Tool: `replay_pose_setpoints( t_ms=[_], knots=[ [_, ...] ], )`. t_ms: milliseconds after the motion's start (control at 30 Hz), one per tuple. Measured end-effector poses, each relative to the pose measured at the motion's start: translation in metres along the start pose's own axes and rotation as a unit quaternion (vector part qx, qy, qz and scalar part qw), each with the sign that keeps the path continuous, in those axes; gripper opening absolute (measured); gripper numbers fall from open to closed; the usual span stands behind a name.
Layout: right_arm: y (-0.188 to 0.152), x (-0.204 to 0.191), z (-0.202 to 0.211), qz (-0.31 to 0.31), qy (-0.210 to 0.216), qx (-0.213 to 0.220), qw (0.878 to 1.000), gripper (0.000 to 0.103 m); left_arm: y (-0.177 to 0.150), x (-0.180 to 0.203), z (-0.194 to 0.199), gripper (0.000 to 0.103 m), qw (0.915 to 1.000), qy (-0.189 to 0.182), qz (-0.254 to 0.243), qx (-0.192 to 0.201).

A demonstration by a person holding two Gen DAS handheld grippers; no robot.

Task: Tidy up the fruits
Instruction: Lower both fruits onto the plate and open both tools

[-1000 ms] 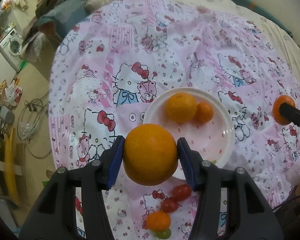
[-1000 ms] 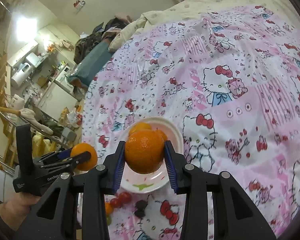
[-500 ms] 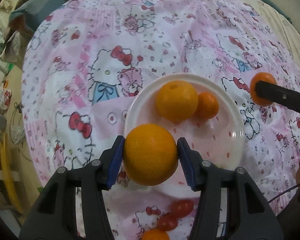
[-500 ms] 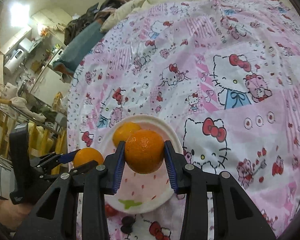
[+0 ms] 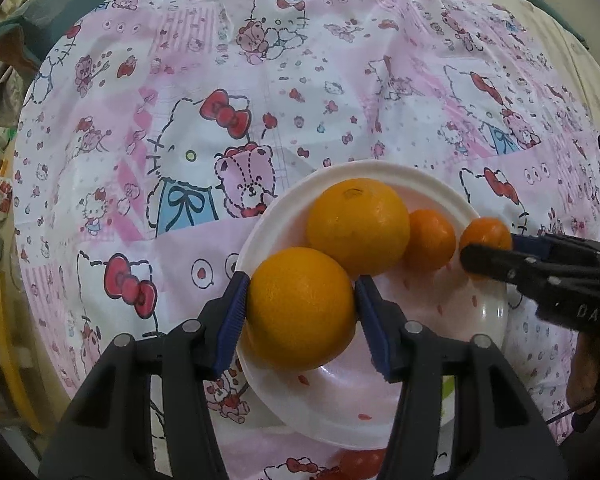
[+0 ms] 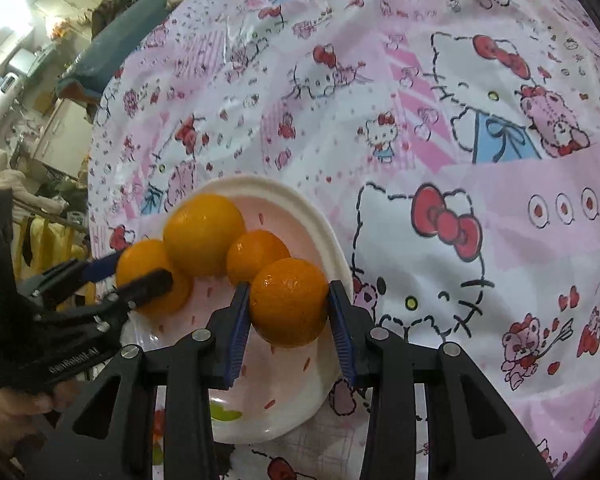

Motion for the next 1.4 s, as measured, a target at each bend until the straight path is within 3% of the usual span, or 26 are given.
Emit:
replay_pose_setpoints(
  t_ms=[267, 700, 800, 867, 1000, 1167, 1400],
  knots=[
    [-0.003, -0.003, 0.000, 0.007, 0.000, 0.000, 1.000, 0.041, 0.001, 0.000, 0.000, 0.052, 1.0000, -0.001, 0.009, 0.002],
    [-0.002, -0.003, 0.003, 0.009, -0.006, -0.001, 1.000, 0.042, 0.003, 0.003, 0.007, 0.053, 0.9994, 0.019, -0.018, 0.021],
    [-0.002, -0.003, 0.004, 0.009, -0.007, -0.002, 1.000, 0.042, 0.002, 0.002, 0.009, 0.060, 0.9993, 0.024, -0.018, 0.024],
    [-0.002, -0.004, 0.003, 0.014, -0.009, -0.007, 1.000, 0.042, 0.002, 0.001, 0.010, 0.072, 0.9992, 0.026, -0.016, 0.028],
    [-0.002, -0.006, 0.004, 0.024, -0.017, -0.008, 1.000, 0.042, -0.002, 0.000, 0.013, 0.075, 0.9990, 0.027, -0.018, 0.030],
    [-0.003, -0.009, 0.011, 0.022, -0.006, 0.006, 1.000, 0.063, -0.006, -0.004, 0.018, 0.075, 0.9993, 0.019, -0.008, 0.032],
    [-0.004, -0.009, 0.022, 0.024, -0.020, 0.020, 0.999, 0.064, -0.012, -0.010, 0.036, 0.075, 0.9984, 0.018, 0.005, 0.053]
  ],
)
Point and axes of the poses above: each gripper's, at about its wrist camera, not at the fingertips, and z roughly against the way its jaws point, x to its right, y to its top, the point moved 3 cm from there along -z, roughly the way its jaws point, and after that the axes turned 4 degrees about x, right-handed, at the moved point
